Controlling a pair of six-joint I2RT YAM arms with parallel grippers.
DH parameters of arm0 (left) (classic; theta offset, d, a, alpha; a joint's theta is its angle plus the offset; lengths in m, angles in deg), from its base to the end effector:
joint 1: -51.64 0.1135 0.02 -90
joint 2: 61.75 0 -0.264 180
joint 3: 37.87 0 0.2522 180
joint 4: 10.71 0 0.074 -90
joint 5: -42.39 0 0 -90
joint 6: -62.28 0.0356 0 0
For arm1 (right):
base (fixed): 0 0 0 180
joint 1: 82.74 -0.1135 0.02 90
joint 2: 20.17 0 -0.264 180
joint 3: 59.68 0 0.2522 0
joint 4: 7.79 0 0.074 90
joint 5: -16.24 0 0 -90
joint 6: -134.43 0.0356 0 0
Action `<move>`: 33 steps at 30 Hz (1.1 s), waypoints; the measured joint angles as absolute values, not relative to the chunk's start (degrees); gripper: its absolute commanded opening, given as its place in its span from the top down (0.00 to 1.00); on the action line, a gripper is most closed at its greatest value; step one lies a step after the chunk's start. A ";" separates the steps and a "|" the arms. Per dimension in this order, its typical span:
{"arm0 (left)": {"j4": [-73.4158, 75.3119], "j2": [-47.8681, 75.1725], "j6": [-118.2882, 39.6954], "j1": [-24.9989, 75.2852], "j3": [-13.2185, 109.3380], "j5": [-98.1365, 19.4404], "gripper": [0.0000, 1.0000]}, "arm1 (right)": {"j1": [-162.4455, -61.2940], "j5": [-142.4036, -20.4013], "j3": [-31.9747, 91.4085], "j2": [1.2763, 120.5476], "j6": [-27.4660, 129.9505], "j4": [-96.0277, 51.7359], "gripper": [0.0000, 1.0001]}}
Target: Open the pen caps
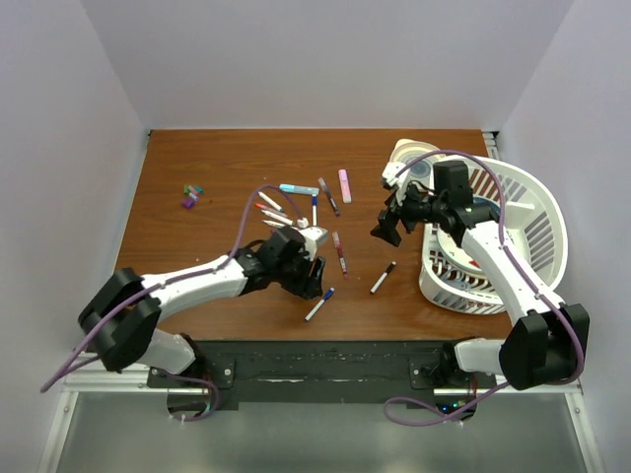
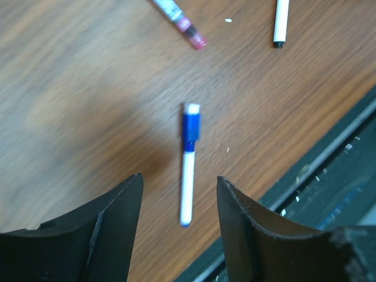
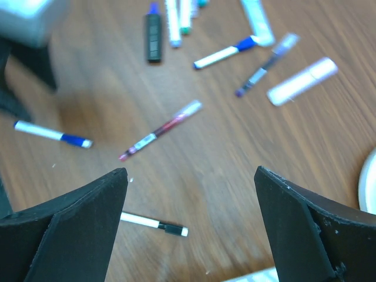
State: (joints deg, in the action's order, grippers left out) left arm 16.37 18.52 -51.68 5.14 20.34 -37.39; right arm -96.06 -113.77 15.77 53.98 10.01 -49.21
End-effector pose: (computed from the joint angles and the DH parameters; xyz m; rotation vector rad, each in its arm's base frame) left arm 0.1885 -0.2078 0.1965 0.5839 2.4940 -0.7371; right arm 0.2647 0.0862 0.3079 -1.1806 1.7851 0.5756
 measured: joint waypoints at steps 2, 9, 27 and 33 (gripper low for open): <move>16.66 21.90 -52.32 1.91 22.72 -40.76 0.44 | -94.47 -113.79 14.64 53.67 12.81 -47.16 0.08; 19.94 32.88 -52.82 -4.43 32.95 -50.68 0.52 | -93.97 -115.83 12.91 53.70 17.10 -45.10 0.09; 31.06 44.55 -52.84 -9.41 43.88 -60.69 0.70 | -92.46 -118.86 12.67 53.67 18.91 -44.16 0.10; 32.33 44.74 -53.41 -9.57 44.20 -61.43 0.96 | -92.41 -119.85 12.65 53.67 18.95 -44.16 0.10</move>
State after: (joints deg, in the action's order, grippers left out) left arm 32.33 44.74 -53.41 -9.57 44.20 -61.43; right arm -92.41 -119.85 12.65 53.67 18.95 -44.16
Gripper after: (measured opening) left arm 0.157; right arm 0.902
